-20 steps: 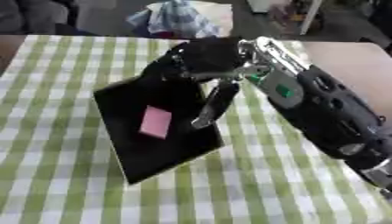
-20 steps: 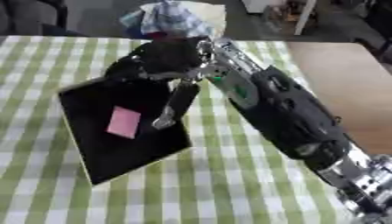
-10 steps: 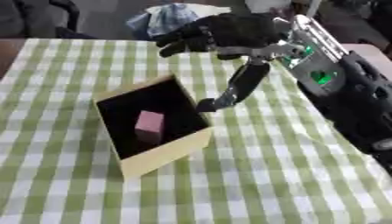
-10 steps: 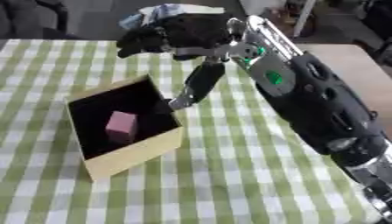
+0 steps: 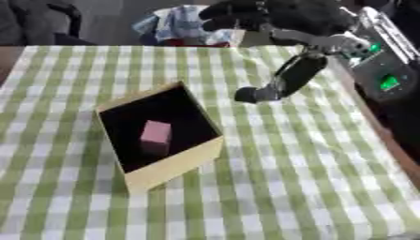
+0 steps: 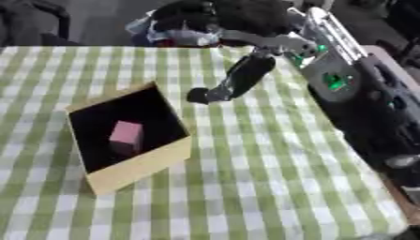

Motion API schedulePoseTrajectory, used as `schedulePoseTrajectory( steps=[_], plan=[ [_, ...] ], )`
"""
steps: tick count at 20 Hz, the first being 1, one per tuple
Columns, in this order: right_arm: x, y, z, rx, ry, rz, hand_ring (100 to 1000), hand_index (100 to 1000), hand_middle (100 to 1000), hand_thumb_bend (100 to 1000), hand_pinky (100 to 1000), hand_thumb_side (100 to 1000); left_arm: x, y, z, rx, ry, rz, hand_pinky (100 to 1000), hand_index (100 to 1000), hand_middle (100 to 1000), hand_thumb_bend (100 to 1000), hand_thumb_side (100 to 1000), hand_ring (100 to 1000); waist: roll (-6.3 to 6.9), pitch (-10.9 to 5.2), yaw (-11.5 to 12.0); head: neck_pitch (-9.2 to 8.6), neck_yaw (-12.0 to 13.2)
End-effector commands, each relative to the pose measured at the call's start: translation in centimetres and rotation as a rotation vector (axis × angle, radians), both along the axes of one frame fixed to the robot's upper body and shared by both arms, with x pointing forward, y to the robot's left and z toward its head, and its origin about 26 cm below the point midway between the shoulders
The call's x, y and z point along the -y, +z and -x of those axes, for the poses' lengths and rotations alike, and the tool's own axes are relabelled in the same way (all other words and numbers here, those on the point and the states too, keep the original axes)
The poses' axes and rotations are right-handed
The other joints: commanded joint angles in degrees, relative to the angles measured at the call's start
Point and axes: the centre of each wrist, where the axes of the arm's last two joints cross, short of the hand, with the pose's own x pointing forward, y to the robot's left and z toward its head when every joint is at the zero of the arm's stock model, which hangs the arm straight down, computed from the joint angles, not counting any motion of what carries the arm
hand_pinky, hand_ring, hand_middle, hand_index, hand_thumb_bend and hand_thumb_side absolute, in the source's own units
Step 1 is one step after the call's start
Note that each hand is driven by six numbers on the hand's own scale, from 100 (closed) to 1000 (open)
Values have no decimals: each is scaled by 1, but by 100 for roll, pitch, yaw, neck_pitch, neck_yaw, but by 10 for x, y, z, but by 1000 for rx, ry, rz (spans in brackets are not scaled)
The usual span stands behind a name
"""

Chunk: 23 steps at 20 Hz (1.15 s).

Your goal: Pick up objects on the table and place them in the box.

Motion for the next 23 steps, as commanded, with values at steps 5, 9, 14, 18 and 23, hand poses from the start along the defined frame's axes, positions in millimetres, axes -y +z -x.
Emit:
schedulePoseTrajectory(
  steps=[5,9,14,18,23],
  plan=[
    [42,17,31,42,-77,-267,911,1000,949,252,819,539,-5,8,4,24,28,-18,862,839,806,349,802,757,60,-26,-116,-34,104],
    [61,4,38,15,-120,-476,894,1000,930,222,798,497,-6,7,4,20,38,-14,863,834,806,354,806,755,81,14,-115,-56,177],
    [76,-20,43,-27,-158,-721,860,995,892,149,763,498,-6,6,4,18,42,-9,864,827,800,349,812,748,86,86,-93,-57,244],
    [83,-35,47,-53,-188,-829,845,993,878,114,752,512,-5,5,4,12,42,-6,865,824,798,345,819,746,89,138,-92,-38,294],
    [89,-49,51,-75,-218,-921,832,1000,871,100,740,522,-5,3,4,7,44,-5,866,822,798,344,820,745,104,156,-42,-2,355]
  ],
)
